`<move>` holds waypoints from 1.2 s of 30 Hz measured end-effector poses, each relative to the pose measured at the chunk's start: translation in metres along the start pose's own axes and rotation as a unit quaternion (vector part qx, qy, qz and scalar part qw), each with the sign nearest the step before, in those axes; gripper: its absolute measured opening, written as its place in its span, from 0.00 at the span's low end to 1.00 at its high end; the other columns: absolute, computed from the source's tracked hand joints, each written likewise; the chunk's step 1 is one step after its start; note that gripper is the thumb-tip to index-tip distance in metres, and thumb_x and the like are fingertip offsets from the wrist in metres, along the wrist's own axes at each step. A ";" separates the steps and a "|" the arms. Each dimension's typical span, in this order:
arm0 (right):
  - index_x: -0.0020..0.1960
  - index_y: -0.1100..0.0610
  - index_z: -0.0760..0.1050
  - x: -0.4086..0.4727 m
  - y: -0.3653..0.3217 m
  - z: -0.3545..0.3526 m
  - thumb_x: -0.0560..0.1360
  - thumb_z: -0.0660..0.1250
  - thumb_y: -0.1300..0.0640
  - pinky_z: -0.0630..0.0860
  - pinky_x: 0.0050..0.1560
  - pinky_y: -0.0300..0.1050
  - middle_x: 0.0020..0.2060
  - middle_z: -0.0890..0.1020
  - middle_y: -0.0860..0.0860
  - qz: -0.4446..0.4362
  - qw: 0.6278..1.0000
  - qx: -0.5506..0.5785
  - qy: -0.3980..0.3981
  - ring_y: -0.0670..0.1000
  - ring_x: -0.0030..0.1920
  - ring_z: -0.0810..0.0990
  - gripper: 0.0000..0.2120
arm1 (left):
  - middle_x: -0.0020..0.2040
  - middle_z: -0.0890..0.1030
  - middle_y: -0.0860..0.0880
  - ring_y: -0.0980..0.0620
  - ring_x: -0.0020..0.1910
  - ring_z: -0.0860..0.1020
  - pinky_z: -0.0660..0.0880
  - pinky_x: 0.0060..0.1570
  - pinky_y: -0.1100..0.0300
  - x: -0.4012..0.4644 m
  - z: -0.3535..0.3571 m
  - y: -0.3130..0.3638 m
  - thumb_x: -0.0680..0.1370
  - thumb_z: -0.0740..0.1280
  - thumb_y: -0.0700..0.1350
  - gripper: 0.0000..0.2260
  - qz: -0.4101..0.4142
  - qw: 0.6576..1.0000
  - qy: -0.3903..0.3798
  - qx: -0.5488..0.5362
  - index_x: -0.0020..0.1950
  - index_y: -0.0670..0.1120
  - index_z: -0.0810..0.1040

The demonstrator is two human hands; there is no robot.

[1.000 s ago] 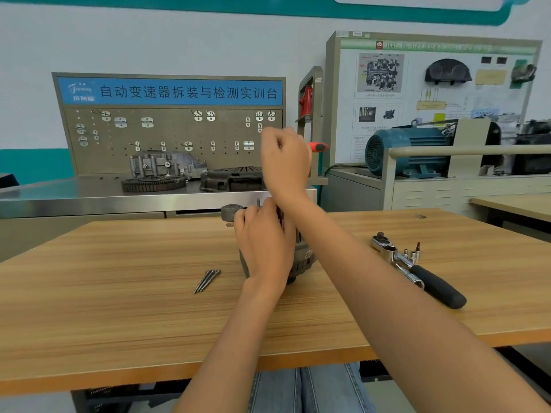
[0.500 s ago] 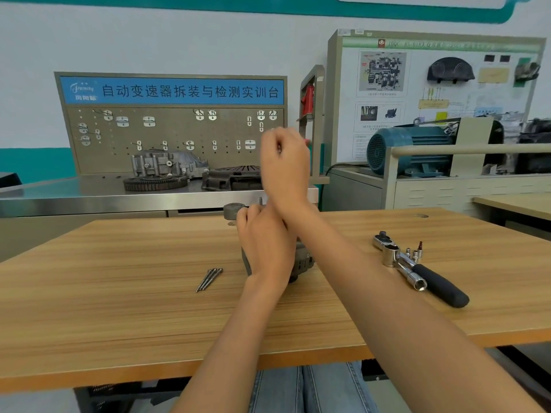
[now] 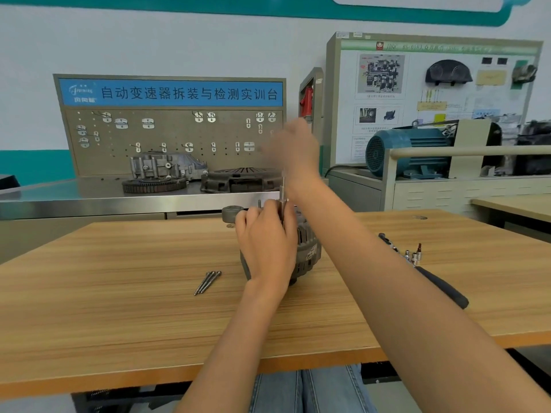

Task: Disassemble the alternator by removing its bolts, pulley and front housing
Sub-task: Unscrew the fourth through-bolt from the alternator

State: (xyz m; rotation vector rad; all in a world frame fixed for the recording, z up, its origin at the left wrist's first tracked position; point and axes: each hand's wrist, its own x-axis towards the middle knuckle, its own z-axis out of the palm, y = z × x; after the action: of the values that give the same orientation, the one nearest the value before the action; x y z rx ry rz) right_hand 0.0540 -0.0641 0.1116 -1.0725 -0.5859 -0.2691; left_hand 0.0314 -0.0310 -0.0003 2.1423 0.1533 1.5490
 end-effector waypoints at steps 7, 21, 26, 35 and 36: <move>0.23 0.57 0.64 -0.004 0.006 0.010 0.79 0.53 0.62 0.74 0.42 0.38 0.20 0.69 0.48 -0.029 0.999 -0.004 -0.015 0.48 0.28 0.70 0.25 | 0.32 0.76 0.46 0.52 0.36 0.65 0.64 0.48 0.55 0.000 0.000 -0.001 0.77 0.64 0.40 0.07 -0.011 1.000 0.010 -0.008 0.40 0.41 0.77; 0.30 0.54 0.68 -0.023 0.025 0.013 0.72 0.58 0.57 0.64 0.58 0.48 0.32 0.69 0.46 -0.317 0.848 -0.407 0.123 0.49 0.39 0.69 0.11 | 0.33 0.76 0.48 0.48 0.43 0.74 0.58 0.51 0.62 0.002 -0.001 -0.005 0.73 0.64 0.37 0.09 0.014 0.998 -0.046 0.047 0.34 0.47 0.72; 0.23 0.55 0.58 -0.013 0.006 0.016 0.77 0.56 0.62 0.62 0.32 0.44 0.20 0.62 0.48 -0.122 0.985 -0.109 0.059 0.48 0.26 0.60 0.24 | 0.34 0.75 0.48 0.48 0.41 0.71 0.60 0.51 0.59 0.002 -0.001 -0.002 0.76 0.61 0.42 0.07 -0.007 0.999 -0.033 0.021 0.40 0.43 0.76; 0.24 0.58 0.67 -0.007 0.003 0.013 0.79 0.52 0.62 0.73 0.40 0.30 0.21 0.72 0.49 -0.030 0.997 -0.053 -0.046 0.47 0.29 0.75 0.25 | 0.34 0.74 0.46 0.52 0.38 0.64 0.61 0.53 0.57 0.003 -0.002 -0.003 0.77 0.64 0.43 0.07 -0.025 0.999 -0.017 -0.012 0.41 0.41 0.77; 0.24 0.58 0.67 -0.008 0.005 0.013 0.79 0.52 0.62 0.70 0.35 0.25 0.22 0.72 0.49 -0.046 0.997 -0.062 -0.020 0.46 0.31 0.77 0.24 | 0.35 0.76 0.45 0.52 0.38 0.64 0.62 0.53 0.57 0.002 -0.003 -0.002 0.77 0.64 0.41 0.06 -0.027 0.999 -0.021 -0.011 0.42 0.41 0.77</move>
State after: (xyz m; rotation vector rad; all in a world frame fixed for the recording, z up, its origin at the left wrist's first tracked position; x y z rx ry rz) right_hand 0.0455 -0.0503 0.1076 -1.1751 -0.6618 -0.3690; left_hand 0.0300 -0.0274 0.0015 2.1353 0.1774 1.4676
